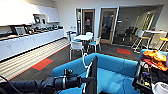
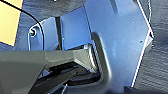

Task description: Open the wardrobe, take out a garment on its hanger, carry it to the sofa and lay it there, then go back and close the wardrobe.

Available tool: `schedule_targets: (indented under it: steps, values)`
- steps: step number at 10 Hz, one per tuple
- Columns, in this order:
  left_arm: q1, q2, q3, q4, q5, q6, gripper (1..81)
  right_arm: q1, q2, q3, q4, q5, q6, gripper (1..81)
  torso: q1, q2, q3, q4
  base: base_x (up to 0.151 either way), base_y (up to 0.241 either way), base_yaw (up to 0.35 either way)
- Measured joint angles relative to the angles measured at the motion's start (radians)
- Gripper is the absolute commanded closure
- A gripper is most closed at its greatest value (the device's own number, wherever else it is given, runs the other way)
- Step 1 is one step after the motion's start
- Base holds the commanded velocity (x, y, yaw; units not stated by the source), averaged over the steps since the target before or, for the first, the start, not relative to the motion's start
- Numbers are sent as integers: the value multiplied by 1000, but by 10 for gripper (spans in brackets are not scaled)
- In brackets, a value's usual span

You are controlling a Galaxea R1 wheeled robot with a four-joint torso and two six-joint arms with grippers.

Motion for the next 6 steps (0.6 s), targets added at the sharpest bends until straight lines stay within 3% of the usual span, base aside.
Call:
schedule_targets:
  steps: [6]
  values:
    - [0, -5, 1, 0, 2, 0, 811, -2, 1, 0, 0, 1, 0, 10, 0, 0, 0, 0, 0, 0, -319]
